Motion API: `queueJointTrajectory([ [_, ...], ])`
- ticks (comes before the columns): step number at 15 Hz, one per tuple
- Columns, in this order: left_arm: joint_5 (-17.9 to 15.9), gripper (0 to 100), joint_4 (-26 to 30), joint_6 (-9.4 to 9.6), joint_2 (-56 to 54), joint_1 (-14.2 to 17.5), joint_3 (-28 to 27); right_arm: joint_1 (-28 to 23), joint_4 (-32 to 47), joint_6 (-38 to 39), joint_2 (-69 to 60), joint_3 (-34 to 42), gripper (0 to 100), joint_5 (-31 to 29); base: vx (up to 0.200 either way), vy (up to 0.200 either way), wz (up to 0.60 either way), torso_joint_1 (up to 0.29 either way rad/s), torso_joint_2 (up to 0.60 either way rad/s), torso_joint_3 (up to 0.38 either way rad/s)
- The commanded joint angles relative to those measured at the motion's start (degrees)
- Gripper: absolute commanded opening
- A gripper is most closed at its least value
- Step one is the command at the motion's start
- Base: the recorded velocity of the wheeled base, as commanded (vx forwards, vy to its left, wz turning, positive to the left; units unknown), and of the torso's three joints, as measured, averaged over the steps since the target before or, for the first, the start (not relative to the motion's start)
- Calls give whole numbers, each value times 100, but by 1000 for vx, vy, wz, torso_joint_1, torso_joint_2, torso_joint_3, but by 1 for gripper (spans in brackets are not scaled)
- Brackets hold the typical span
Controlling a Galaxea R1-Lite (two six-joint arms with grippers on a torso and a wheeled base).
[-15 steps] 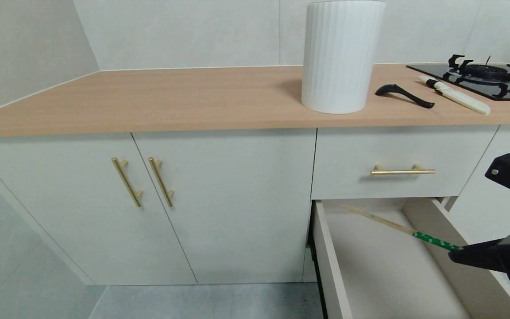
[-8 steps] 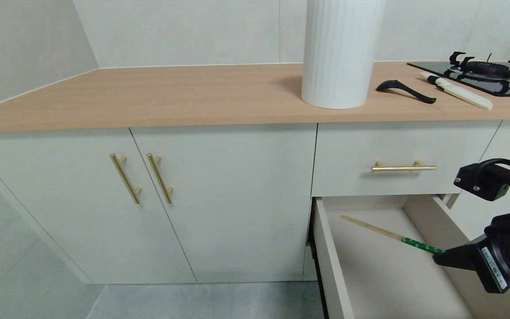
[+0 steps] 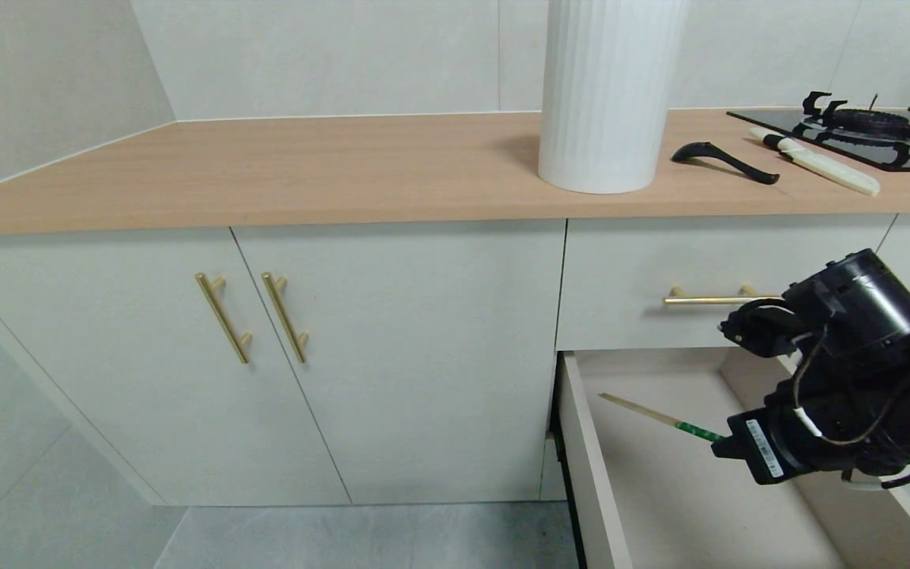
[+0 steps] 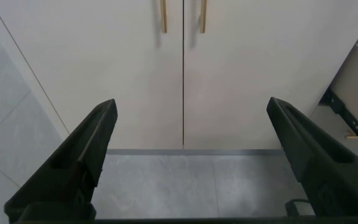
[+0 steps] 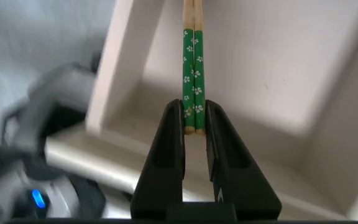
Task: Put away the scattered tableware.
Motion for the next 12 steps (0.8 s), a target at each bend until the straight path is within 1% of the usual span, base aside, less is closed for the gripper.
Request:
queueJointTrajectory([
  [1,3,100,-8,-3,2,1,0,-114,-454,263,792,6,0,-81,0,0,0,0,0,0],
  [4,3,100,-8,-3,2,1,0,-246,-973,307,1372,14,0,-300,0,0,0,0,0,0],
  [6,3,100,-8,-3,2,1,0,-254,-1307,589,1697,-3,0,-388,0,0,0,0,0,0],
  [9,3,100,-8,-3,2,1,0,-254,-1940,729,2163,14,0,-775,0,0,0,0,0,0],
  [12,3,100,-8,-3,2,1,0,-298,-2045,791,2400,14,0,-792,0,0,0,0,0,0],
])
